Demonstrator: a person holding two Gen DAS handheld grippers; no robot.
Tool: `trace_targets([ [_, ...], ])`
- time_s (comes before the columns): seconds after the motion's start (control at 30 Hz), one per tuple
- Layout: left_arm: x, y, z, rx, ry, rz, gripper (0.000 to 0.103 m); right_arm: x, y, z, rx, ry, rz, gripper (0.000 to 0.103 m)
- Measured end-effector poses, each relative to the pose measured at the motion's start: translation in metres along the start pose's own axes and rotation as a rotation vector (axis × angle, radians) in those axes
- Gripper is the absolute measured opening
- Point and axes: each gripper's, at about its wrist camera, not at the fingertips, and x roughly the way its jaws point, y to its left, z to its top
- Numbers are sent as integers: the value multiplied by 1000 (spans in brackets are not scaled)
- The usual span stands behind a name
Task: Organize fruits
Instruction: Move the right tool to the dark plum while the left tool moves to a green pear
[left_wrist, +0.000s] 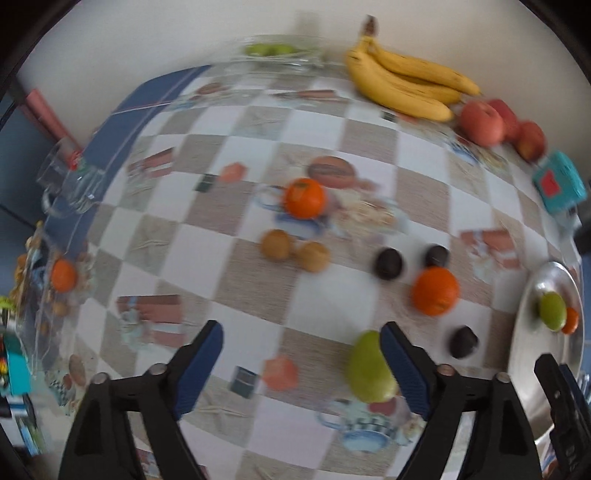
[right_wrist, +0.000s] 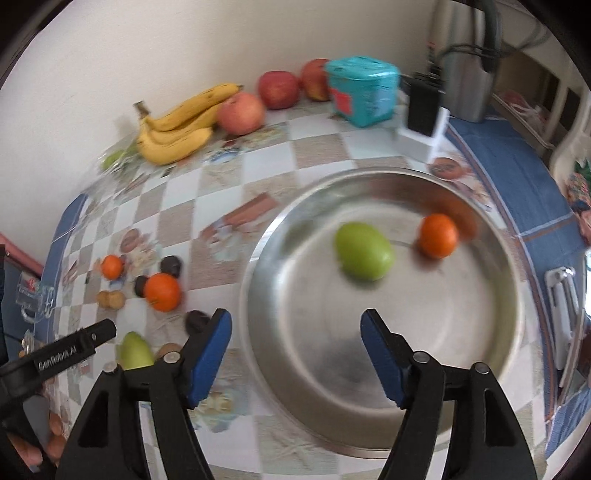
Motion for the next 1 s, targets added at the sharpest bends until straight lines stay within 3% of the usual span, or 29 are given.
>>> trace_targets([
  [0.3, -5, 44, 8, -84, -32, 30, 103, 4, 53, -4, -71, -16, 82, 83],
  [0.4, -2, 53, 9, -105, -22, 36, 103, 8, 68, -6, -94, -19, 102, 97],
  [0.43, 0, 56, 9, -114, -15, 36, 103, 9, 71, -7, -100, -23, 100, 98],
  [0.57, 8, 61, 9, -120, 6, 22, 103, 16, 81, -10, -120, -10, 94, 98],
  [0.9, 24, 35, 3, -64, 51, -98, 103, 39, 86, -12, -167, 21, 70, 97],
  [0.97, 26, 32, 3, -70, 67, -134, 103, 41, 88, -12, -186, 12, 60, 91],
  [1.0, 27, 31, 2, -77, 69, -145, 103, 41, 90, -12, -199, 6, 55, 83],
])
